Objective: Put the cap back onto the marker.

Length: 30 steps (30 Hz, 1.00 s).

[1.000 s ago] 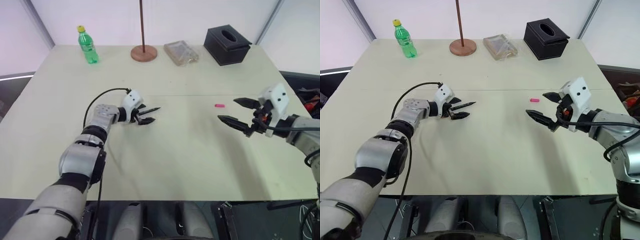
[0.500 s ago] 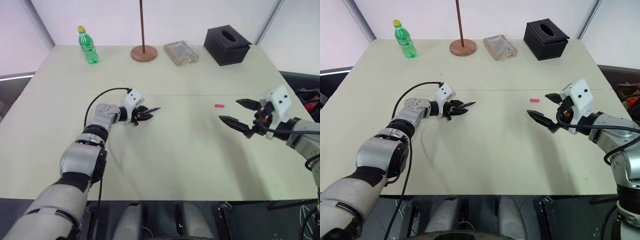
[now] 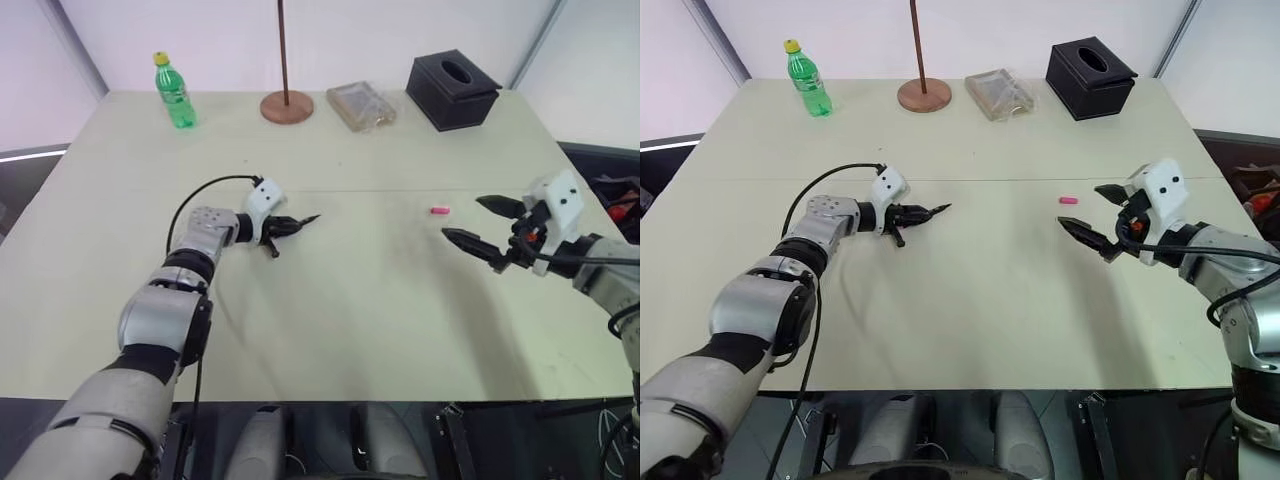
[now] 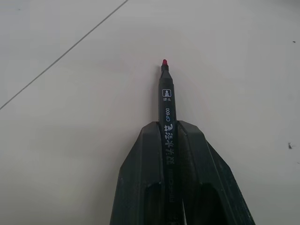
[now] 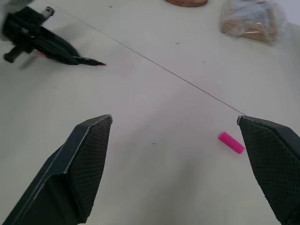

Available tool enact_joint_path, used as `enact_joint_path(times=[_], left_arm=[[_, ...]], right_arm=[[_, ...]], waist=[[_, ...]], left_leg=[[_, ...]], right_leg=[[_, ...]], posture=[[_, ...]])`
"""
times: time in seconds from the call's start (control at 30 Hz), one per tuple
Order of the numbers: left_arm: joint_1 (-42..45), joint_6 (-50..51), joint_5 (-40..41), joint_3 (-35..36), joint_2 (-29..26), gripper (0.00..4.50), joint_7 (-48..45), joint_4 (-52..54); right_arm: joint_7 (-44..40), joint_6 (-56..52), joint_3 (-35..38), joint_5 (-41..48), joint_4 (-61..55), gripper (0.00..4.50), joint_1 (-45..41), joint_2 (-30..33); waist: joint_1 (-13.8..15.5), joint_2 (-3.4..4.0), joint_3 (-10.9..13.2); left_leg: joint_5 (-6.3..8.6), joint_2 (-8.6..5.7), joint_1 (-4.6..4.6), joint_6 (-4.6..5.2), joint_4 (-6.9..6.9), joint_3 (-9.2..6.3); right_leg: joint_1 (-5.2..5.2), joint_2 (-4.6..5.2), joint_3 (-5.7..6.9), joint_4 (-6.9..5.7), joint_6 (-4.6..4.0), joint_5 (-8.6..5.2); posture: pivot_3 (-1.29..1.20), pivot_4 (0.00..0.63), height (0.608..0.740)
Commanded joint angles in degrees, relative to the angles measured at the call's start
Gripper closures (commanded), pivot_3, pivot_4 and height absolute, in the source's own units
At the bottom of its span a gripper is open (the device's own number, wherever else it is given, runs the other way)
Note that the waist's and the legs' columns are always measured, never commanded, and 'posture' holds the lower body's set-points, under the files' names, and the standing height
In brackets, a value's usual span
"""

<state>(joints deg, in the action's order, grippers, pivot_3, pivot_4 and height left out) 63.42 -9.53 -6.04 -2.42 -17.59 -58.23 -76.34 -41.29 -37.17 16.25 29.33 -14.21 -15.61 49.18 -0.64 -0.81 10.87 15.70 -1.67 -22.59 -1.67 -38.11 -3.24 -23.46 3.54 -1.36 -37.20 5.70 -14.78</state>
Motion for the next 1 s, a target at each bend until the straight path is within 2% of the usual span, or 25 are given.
enact_joint_path(times=[0.03,0.2,0.4,0.53,0.63,0.83,1.0], left_arm=[[4.5,-2.85,1.22,1.18,-1.98,4.45,-6.15,1.89],[10.05,-3.51,3.31,1.99,-4.93,4.45,-17.6,4.11],[14.15,1.64,7.26,1.33,-8.86,4.45,-33.39,10.79],[11.89,7.58,14.05,-2.36,-11.81,4.45,-34.27,21.44],[8.71,12.8,18.38,-2.52,-14.09,4.45,-34.27,30.85],[2.51,19.48,20.85,-0.17,-16.45,4.45,-32.12,42.2],[-1.46,23.69,22.43,0.9,-18.01,4.45,-29.85,48.63]], right_arm=[[-3.24,6.9,-1.43,-5.06,6.51,0.06,-3.24,3.4],[-7.9,15.33,-6.44,-11.19,19.63,0.06,-10.89,5.22],[-15.5,23.89,-14.49,-17.7,36.45,0.06,-21.89,3.44],[-20.48,29.46,-18.98,-21.53,45.4,0.06,-28.07,1.64],[-20.5,33.46,-21.28,-24.79,52.46,0.06,-33.22,-1.04],[-18.92,42.6,-25.64,-32.0,66.68,0.06,-40.05,-6.14],[-16.22,47.01,-27.45,-36.93,78.69,0.06,-45.14,-7.58]], waist=[[-0.03,-0.01,0.01],[-0.32,-0.06,0.05],[-0.65,0.01,0.07],[-0.77,0.0,0.12],[-1.52,0.04,0.14],[-1.93,0.06,0.15],[-1.84,0.09,0.17]], left_leg=[[0.0,-0.04,-0.01,0.0,0.0,0.01],[0.0,-0.05,-0.04,0.0,0.0,0.09],[0.0,-0.04,-0.02,0.0,0.03,0.28],[0.0,0.08,-0.13,-0.01,0.0,0.2],[-0.01,0.16,-0.15,-0.01,0.0,0.09],[-0.01,0.17,-0.15,-0.02,0.0,0.06],[-0.06,0.15,-0.33,-0.1,-0.01,0.06]], right_leg=[[-0.02,0.0,0.0,0.0,0.0,0.0],[-0.05,-0.02,0.01,0.01,0.0,0.0],[-0.06,-0.06,-0.02,0.03,0.02,-0.02],[-0.17,-0.06,-0.03,-0.02,0.01,-0.02],[-0.2,-0.05,-0.07,-0.03,0.01,-0.02],[-0.23,-0.05,-0.08,-0.03,0.01,-0.02],[-0.41,-0.03,-0.09,-0.08,0.01,-0.01]], posture=[[0.0,0.15,0.74],[0.0,0.15,0.74],[0.0,0.15,0.74],[0.0,0.15,0.74],[0.0,0.15,0.74],[0.0,0.15,0.74],[0.0,0.15,0.74]])
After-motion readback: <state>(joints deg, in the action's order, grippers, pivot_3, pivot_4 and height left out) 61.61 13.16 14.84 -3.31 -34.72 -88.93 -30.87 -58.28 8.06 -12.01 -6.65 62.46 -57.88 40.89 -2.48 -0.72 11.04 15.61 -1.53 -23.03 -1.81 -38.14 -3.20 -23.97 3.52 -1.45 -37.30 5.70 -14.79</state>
